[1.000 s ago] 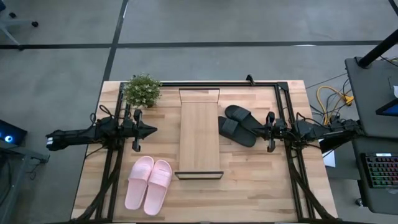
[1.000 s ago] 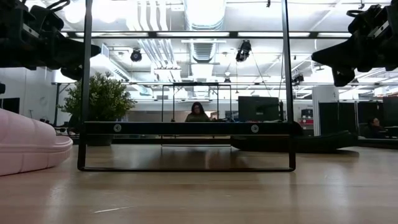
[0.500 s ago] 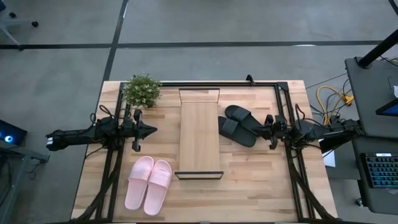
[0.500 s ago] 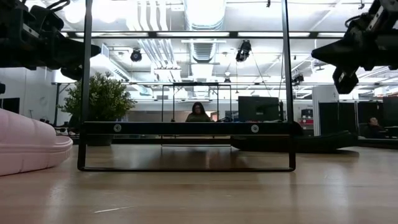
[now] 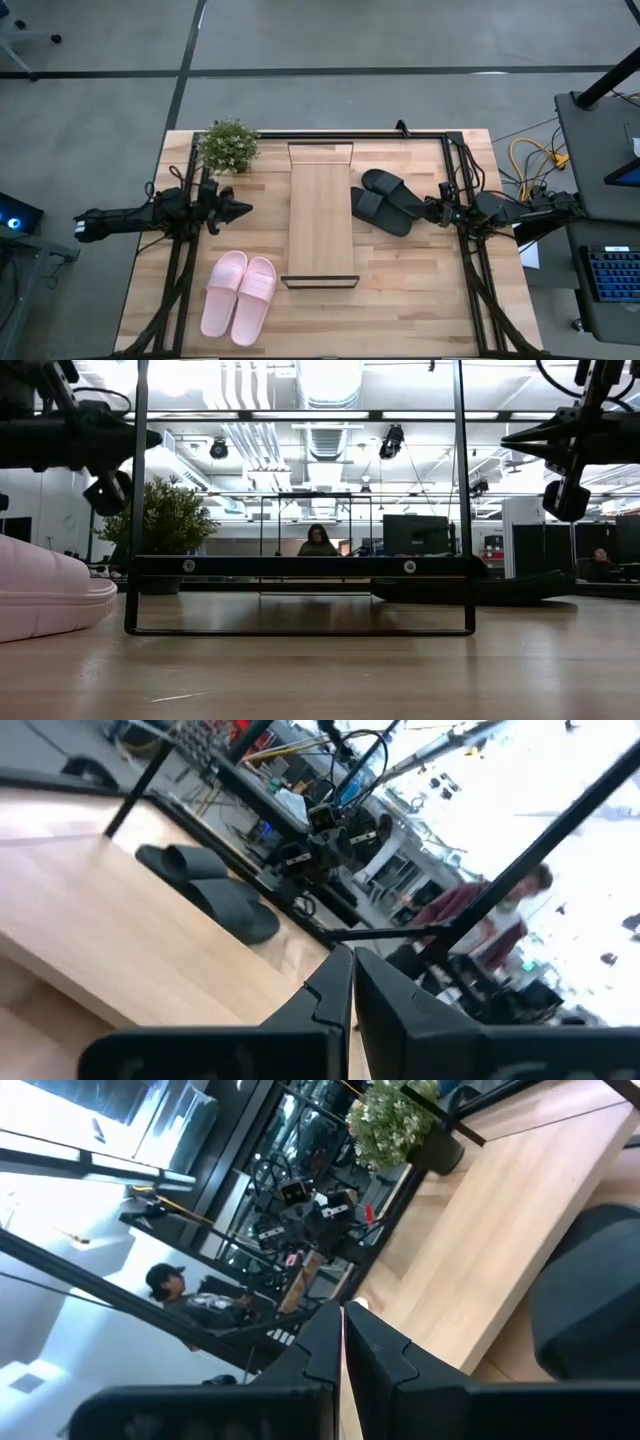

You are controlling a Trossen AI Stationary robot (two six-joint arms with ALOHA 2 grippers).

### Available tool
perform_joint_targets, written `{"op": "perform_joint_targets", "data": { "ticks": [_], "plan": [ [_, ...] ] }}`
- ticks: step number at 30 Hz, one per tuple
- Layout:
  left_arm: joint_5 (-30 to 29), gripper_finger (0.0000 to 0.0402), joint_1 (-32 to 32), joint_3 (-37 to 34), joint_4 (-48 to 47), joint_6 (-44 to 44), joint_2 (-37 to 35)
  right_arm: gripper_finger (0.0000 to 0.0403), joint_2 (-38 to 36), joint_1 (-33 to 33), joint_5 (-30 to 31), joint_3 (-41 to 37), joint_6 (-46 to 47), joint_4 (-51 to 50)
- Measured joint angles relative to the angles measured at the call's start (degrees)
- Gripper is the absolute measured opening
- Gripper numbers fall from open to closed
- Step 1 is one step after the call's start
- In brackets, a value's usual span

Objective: Pick and place slides into the shelf
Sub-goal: Put the right black slide on the shelf

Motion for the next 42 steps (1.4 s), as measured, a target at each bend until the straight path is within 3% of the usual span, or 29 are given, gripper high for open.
{"op": "perform_joint_targets", "data": {
  "ticks": [8,12,18,23,31,36,42],
  "plan": [
    [-0.44,0.0,0.0,0.0,0.28,-9.35,0.0,0.0009,0.0,0.0,0.0,0.0,1.27,0.0],
    [-3.21,0.0,0.02,0.0,2.26,-10.18,0.02,0.0009,0.0,0.0,0.0,0.0,7.05,0.0],
    [-8.62,0.0,0.02,0.0,8.02,-11.08,0.38,0.0009,0.0,0.0,0.02,0.0,7.32,0.58],
    [-9.03,0.0,0.02,0.3,14.04,-9.54,1.33,0.0009,0.0,0.0,0.02,0.0,1.59,8.04],
    [-8.92,0.0,0.02,6.19,14.29,-3.58,6.97,0.0009,0.0,0.0,0.02,0.21,-5.23,17.61],
    [-8.69,0.0,0.02,12.49,14.38,1.16,13.58,0.0009,1.06,0.0,0.01,5.99,-11.17,15.28],
    [-7.68,0.0,0.02,23.72,12.22,8.08,23.03,0.0012,5.97,0.0,0.02,22.04,-19.41,-1.25]
  ]
}}
